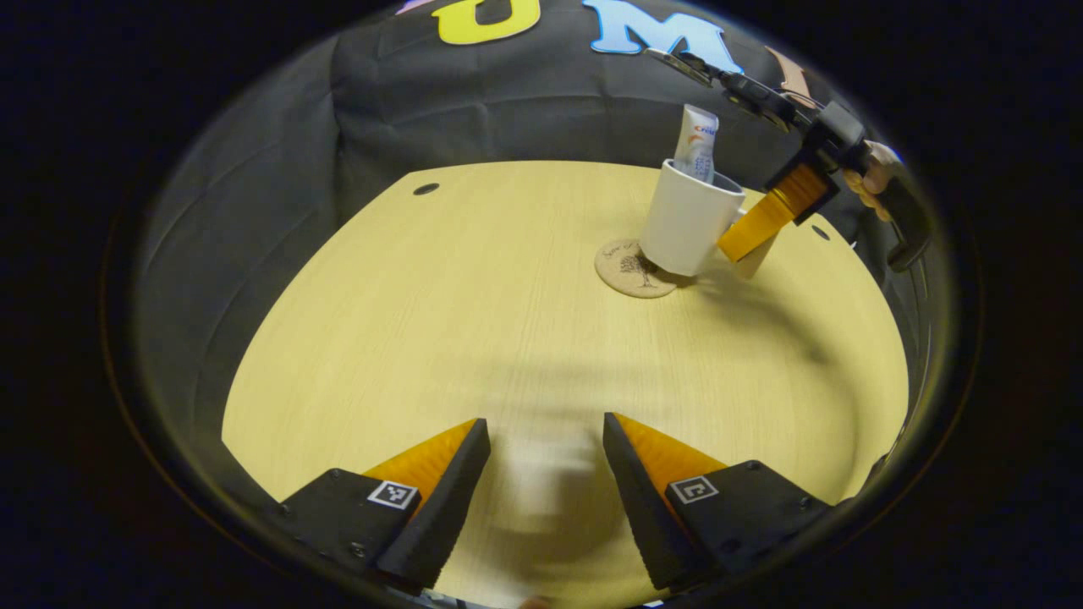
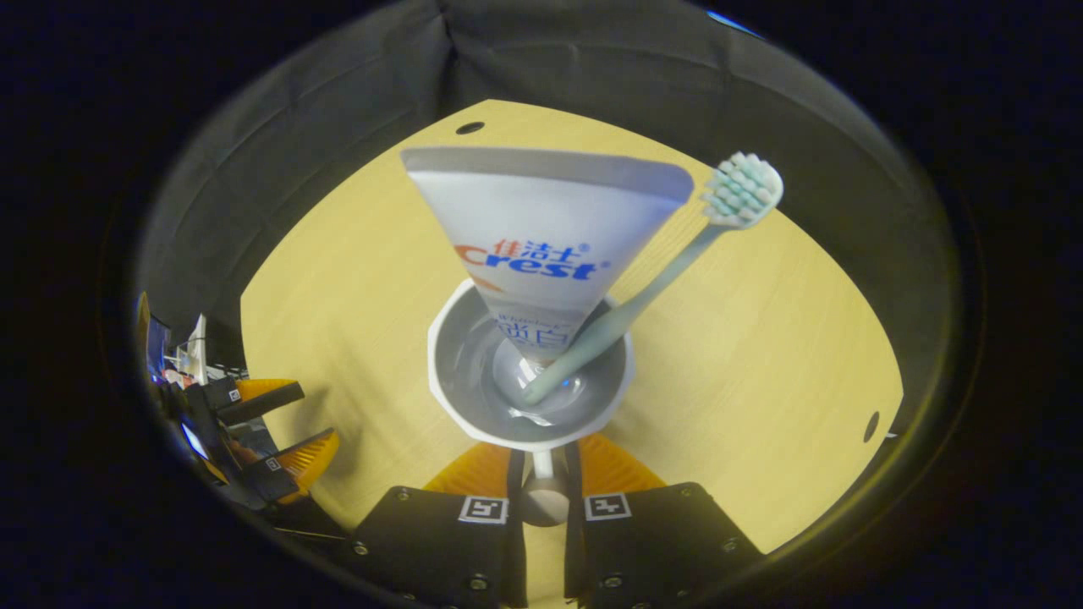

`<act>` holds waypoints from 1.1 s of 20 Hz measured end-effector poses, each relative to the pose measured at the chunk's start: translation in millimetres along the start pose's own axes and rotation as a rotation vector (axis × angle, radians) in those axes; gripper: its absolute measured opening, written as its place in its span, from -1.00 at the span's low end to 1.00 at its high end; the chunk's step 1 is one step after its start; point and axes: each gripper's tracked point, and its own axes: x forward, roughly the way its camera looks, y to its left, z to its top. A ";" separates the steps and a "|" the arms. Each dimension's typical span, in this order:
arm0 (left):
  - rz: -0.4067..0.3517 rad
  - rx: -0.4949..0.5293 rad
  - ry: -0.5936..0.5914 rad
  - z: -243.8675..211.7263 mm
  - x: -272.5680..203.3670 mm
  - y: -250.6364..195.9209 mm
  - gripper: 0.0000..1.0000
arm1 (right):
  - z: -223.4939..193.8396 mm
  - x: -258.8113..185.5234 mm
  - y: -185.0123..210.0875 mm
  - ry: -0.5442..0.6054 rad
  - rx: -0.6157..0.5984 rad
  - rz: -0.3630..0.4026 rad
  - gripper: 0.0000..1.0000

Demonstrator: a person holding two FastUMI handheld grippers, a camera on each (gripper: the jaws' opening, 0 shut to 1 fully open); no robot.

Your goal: Put the toothbrush and toothpaste on the desktop into the cup, then pick up the cup and place it on the coaster on the desktop.

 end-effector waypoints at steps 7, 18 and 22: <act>0.017 -0.019 0.008 -8.1 -9.2 -16.0 0.85 | 14.6 9.3 9.4 0.007 -0.017 0.013 -0.63; 0.028 -0.034 0.015 -4.2 -15.9 -26.9 0.85 | 5.5 27.6 29.9 0.030 -0.051 -0.029 -0.64; 0.024 -0.026 0.015 0.8 -13.5 -35.0 0.85 | 6.6 27.8 31.7 0.040 -0.051 -0.044 -0.63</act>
